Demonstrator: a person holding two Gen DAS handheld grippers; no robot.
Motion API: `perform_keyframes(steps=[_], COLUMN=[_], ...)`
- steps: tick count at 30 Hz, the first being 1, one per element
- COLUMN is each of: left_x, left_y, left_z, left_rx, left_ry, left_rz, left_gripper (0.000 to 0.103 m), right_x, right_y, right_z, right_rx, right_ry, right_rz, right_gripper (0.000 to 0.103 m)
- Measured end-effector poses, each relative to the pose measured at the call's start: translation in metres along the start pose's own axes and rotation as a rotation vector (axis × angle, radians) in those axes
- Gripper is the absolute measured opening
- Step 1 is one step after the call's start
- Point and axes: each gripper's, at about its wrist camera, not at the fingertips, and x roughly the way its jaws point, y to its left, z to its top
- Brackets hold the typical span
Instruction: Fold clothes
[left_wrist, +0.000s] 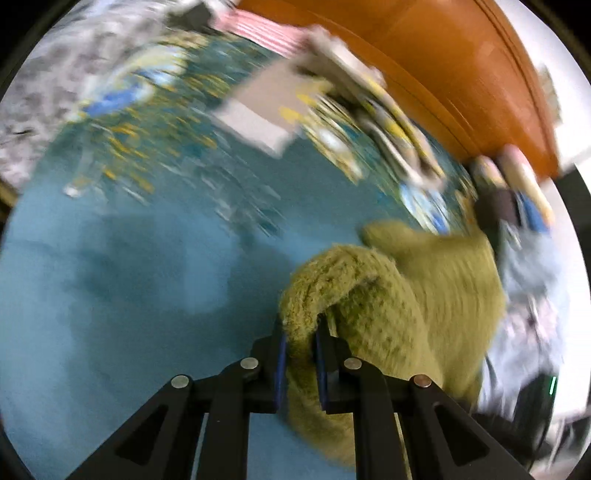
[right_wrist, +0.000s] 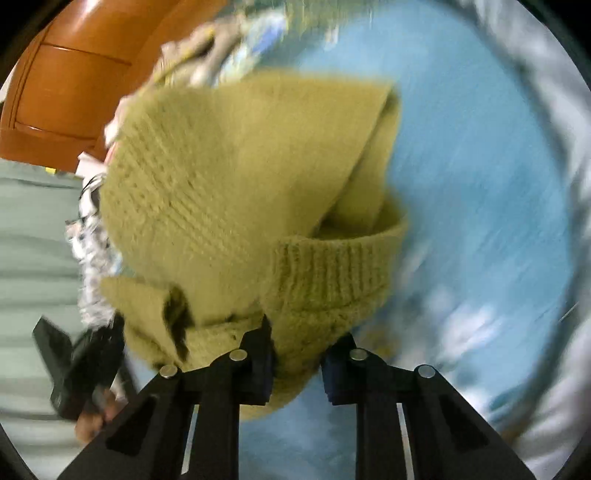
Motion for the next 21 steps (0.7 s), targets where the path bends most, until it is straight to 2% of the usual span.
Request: perform_keyframes(steps=[3,6,8,10,12,15,17,19,21], left_x=[0.018,0.038,0.041,0.041,0.033,0.017,0.005,-0.002,0.001], left_y=[-0.026,-0.057,-0.073,-0.086,-0.09,-0.084,-0.08,-0.086,-0.109], left_z=[-0.029,-0.061,-0.069,-0.074,-0.071,-0.052,-0.036,-0.017,-0.001], left_rx=[0.08,0.117,0.153,0.194,0.225,0.188,0.155,0.143,0.165], left_ry=[0.118,0.242,0.276,0.293,0.291,0.267,0.226,0.161,0.113], left_rz=[-0.086,-0.198,-0.217,-0.224,-0.222,-0.237,-0.245,-0.247,-0.264], left_gripper=[0.014,0.014,0.016,0.017,0.021,0.036,0.052,0.056,0.059], right_x=[-0.028,-0.06,-0.076,-0.08,-0.075,-0.064,-0.057,-0.058,-0.06], right_y=[-0.004,-0.019,-0.037,-0.045,-0.049,-0.057,-0.062,-0.064,-0.065], right_z=[0.025,0.059,0.069,0.064,0.062,0.052,0.058,0.055,0.051], right_rx=[-0.034,-0.04,-0.042,-0.045,-0.048,-0.058,-0.051,-0.045,-0.032], right_ry=[-0.117,-0.236,-0.256,-0.245,-0.23,-0.207,-0.203,-0.204,-0.205], right_rz=[-0.091,-0.209,-0.268,-0.291,-0.307,-0.308,-0.287,-0.256,-0.228], right_gripper=[0.02,0.019,0.019,0.019,0.019,0.02,0.021,0.023,0.025])
